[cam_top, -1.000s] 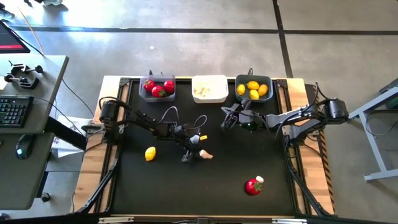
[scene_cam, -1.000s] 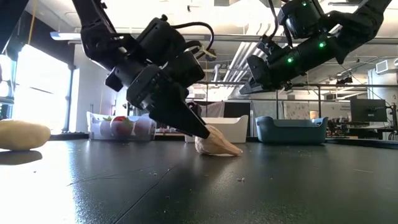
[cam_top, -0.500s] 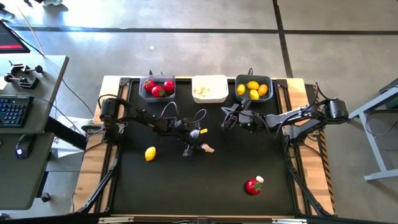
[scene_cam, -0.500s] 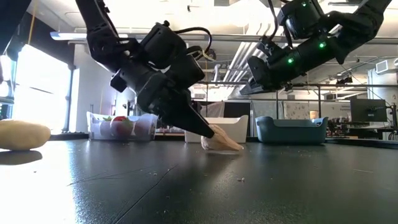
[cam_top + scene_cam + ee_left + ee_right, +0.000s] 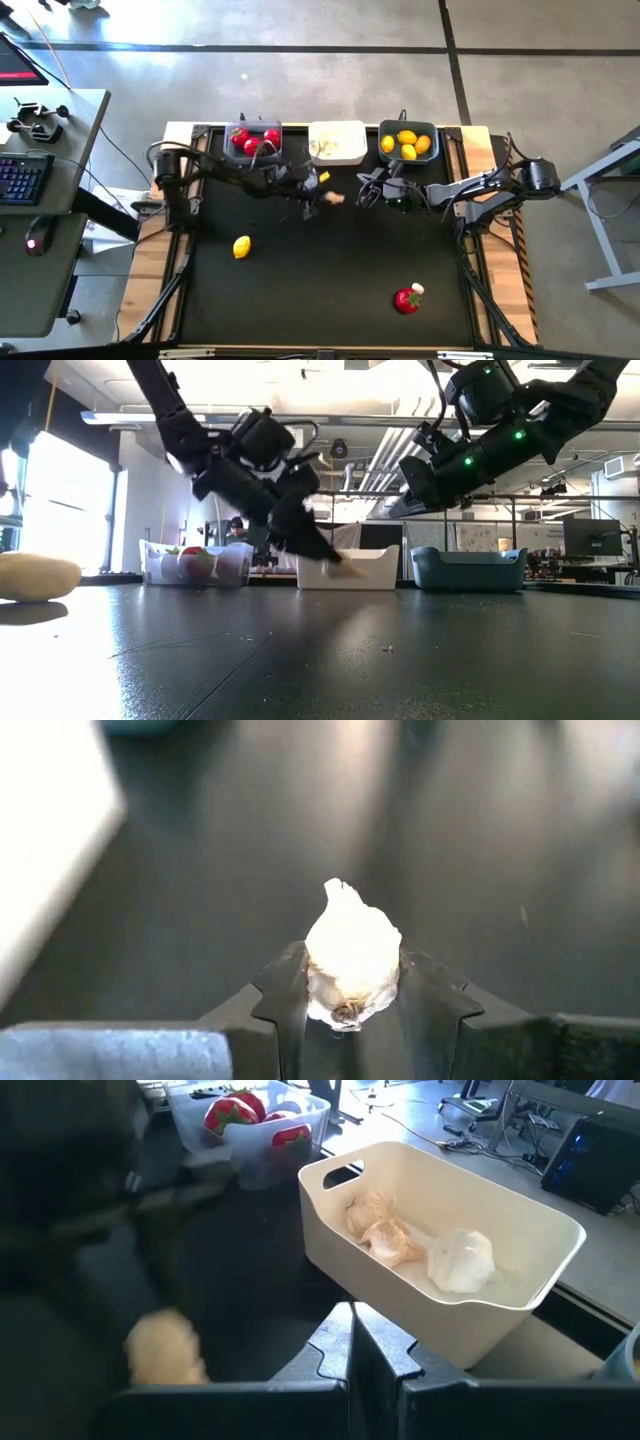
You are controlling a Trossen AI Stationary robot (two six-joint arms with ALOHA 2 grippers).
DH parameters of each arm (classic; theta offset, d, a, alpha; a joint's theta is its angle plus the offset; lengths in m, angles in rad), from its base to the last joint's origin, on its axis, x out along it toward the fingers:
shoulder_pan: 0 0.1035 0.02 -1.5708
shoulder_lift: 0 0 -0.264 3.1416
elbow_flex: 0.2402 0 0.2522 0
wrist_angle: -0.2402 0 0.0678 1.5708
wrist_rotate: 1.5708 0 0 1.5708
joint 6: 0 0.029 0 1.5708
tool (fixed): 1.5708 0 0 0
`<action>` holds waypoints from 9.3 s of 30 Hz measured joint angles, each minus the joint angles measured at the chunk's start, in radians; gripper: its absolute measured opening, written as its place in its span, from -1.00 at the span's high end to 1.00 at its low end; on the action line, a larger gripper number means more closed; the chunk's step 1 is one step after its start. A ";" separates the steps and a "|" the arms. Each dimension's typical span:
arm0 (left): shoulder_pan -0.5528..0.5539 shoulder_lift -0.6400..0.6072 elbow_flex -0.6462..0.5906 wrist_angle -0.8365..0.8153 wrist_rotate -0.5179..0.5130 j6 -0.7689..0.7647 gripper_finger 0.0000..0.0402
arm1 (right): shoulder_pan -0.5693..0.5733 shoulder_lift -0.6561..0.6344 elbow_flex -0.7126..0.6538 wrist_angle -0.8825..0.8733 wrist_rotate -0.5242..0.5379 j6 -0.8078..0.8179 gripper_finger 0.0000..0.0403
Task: Sort produce into baskets
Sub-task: Put the garlic into the white bin, then put the lemon into the blue bin
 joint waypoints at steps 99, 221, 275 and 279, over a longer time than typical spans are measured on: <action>-0.395 -0.879 -0.377 -0.398 -0.217 -0.118 1.00 | 0.088 0.004 0.000 0.141 -0.367 -0.012 0.79; 0.022 -0.326 -0.150 0.359 0.207 0.053 0.34 | -0.019 0.162 0.388 0.153 -0.475 -0.038 -0.21; -0.054 -0.327 -0.151 0.180 0.014 0.018 -0.11 | -0.589 0.081 0.499 -0.988 -0.054 0.000 0.31; -0.054 -0.327 -0.151 0.180 0.014 0.032 -0.11 | -0.615 0.143 0.499 -0.971 -0.050 0.033 0.31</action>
